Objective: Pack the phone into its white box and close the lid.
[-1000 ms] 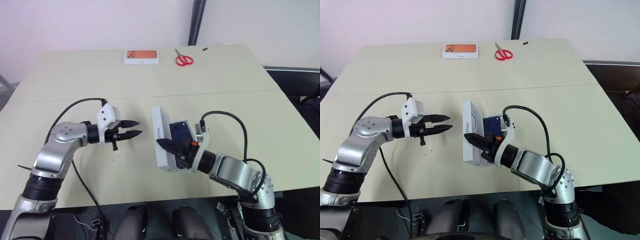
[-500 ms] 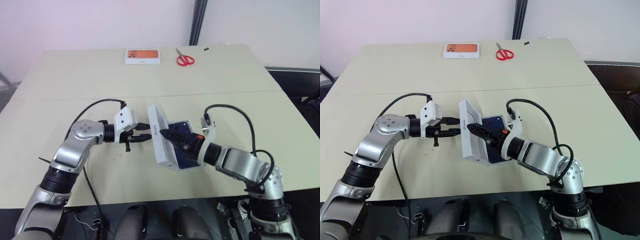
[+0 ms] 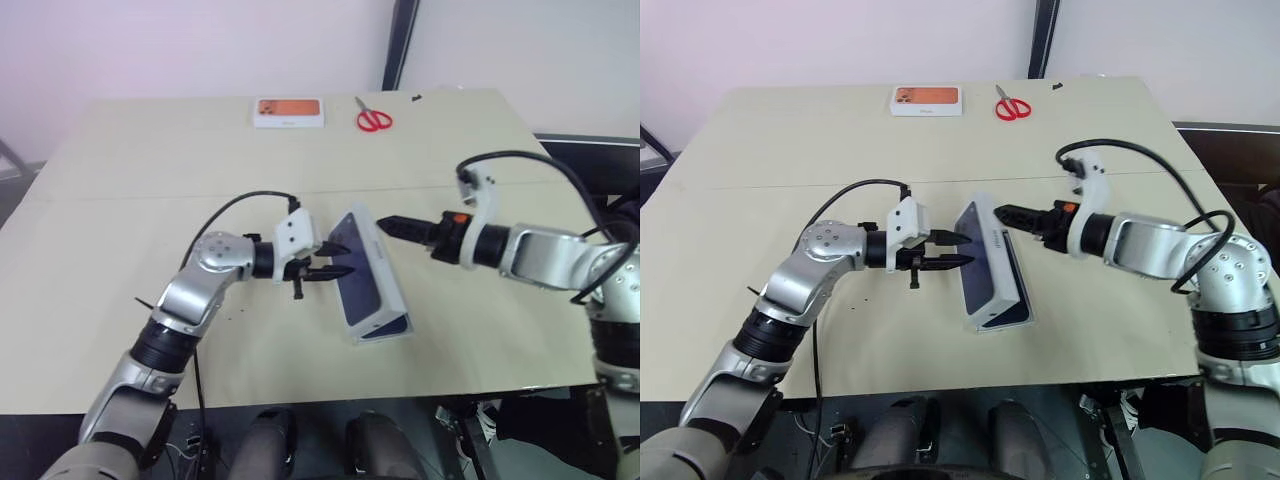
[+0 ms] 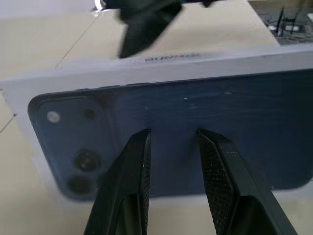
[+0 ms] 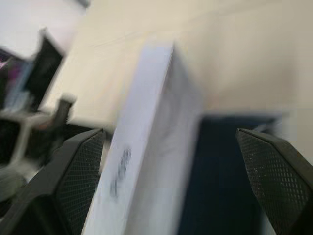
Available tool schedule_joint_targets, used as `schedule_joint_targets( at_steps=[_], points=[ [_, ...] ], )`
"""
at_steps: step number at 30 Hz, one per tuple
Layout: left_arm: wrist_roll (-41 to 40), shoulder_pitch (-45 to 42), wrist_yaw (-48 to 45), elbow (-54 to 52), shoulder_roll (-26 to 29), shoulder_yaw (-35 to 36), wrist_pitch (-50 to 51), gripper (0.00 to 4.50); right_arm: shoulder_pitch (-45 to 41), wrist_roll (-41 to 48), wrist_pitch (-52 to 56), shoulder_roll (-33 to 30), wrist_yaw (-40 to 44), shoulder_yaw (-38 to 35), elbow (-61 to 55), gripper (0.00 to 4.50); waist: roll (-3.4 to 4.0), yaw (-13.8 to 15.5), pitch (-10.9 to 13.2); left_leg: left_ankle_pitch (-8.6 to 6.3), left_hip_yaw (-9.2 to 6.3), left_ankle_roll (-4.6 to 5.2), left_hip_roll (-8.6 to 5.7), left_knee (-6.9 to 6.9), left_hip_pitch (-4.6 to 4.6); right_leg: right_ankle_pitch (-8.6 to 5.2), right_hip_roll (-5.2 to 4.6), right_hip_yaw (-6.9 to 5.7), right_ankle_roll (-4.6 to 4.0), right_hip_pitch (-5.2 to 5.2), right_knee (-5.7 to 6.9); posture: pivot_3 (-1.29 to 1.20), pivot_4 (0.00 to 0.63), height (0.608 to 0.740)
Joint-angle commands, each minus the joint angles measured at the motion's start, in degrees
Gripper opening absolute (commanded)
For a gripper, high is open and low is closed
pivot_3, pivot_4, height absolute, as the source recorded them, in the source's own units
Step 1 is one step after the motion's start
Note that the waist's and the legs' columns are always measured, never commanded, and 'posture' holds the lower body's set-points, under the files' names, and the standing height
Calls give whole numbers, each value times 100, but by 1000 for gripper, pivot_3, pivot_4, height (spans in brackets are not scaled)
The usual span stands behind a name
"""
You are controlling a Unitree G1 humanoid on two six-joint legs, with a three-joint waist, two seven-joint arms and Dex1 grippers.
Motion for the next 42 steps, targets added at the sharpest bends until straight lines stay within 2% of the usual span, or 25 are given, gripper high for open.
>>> schedule_joint_targets(
  at_steps=[1, 3, 7, 10, 14, 18, 23, 28, 34, 42],
  points=[
    [161, -103, 27, -28, -78, -172, -65, 1590, -285, -1455, -191, -502, 1240, 161, -91, 4237, 2, -8, 0, 0, 3, 1, 0, -2, 0, 0, 0, 3, 0, -1, -1, 0, 150, 740],
    [213, -87, 39, -4, -104, -215, -97, 1590, -301, -2238, -320, -767, 1794, 422, -212, 3682, 2, -3, 0, 0, 3, 1, 1, -2, 0, 0, 1, 2, 0, -2, 0, 0, 150, 740],
    [170, -64, 155, -48, -101, -69, -73, 1590, -161, -4052, -997, -1422, 3033, 1282, -755, 1573, 3, 6, 0, -1, 1, 1, 1, 1, -1, 0, 0, 3, 0, -3, 0, 0, 150, 740],
    [92, -70, 279, -96, 16, 179, 19, 1590, -34, -5098, -1550, -1661, 3680, 1708, -1011, 36, 3, 7, 0, -1, 1, 1, 1, 1, -1, 0, 0, 3, 0, -4, -1, 0, 150, 740],
    [91, 1, 318, -102, 310, 462, 51, 1590, -15, -6565, -2199, -1584, 3968, 2280, -900, 36, 3, 0, 0, 0, 1, 0, 1, 1, 0, 0, 0, 5, 0, -6, -1, 0, 150, 740],
    [157, 141, 202, -29, 643, 553, 27, 1590, -71, -8153, -3205, -1305, 4112, 2896, -100, 36, 3, 2, 1, 0, 1, -1, 1, 2, 0, 0, -1, 4, 0, -6, -1, 0, 150, 740],
    [58, 279, -10, -170, 825, 458, 154, 1590, -41, -8918, -3917, -1027, 4583, 2917, 623, 36, 3, 26, 1, 1, 2, -2, 0, 4, 0, 0, -2, 5, 0, -6, 0, 0, 150, 740],
    [13, 403, -231, -420, 941, 326, 389, 1590, 231, -9060, -4229, -1011, 5273, 2721, 538, 36, 4, 7, 1, 1, 1, -3, 0, 2, 0, 0, -1, 4, 0, -7, 1, 0, 150, 740],
    [148, 457, -379, -512, 1099, 42, 667, 1590, 707, -8758, -4039, -981, 5929, 2268, -205, 36, 3, 14, 1, 1, 0, -3, 0, 4, 2, 0, -1, 4, 0, -4, 2, 0, 150, 740],
    [270, 427, -284, -419, 996, -111, 637, 1590, 975, -8532, -3504, -766, 6217, 1917, -1076, 36, 4, 14, 1, 1, -2, -3, 0, 4, 2, 0, -1, 4, 0, -4, 4, 0, 150, 740]
  ],
)
